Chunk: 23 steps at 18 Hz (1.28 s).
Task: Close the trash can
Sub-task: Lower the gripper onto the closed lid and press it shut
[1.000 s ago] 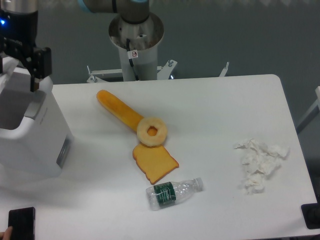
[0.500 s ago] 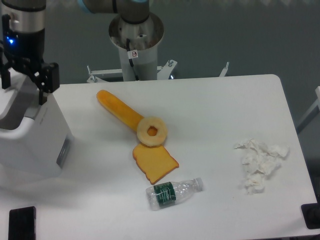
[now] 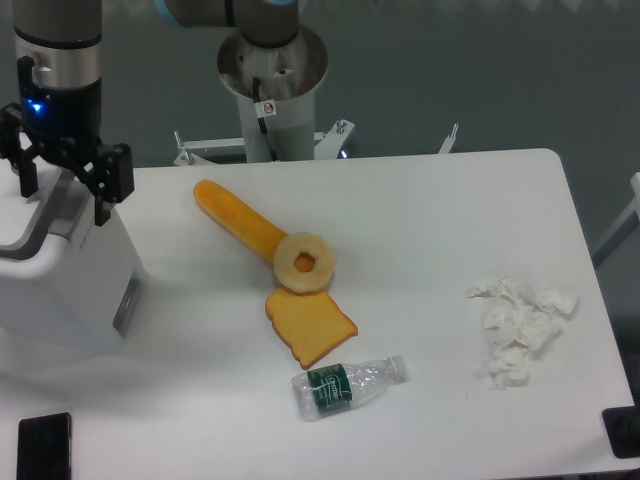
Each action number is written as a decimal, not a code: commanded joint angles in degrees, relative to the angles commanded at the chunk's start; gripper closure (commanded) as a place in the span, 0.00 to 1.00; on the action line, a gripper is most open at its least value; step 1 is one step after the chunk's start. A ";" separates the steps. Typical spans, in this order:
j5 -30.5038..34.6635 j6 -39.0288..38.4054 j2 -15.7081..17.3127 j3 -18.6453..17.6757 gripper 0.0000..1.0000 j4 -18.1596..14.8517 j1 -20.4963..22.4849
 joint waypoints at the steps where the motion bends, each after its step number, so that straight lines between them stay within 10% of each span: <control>1: 0.00 -0.09 -0.09 0.00 0.00 0.09 0.00; 23: 0.09 0.00 -1.15 -0.53 0.00 0.17 0.00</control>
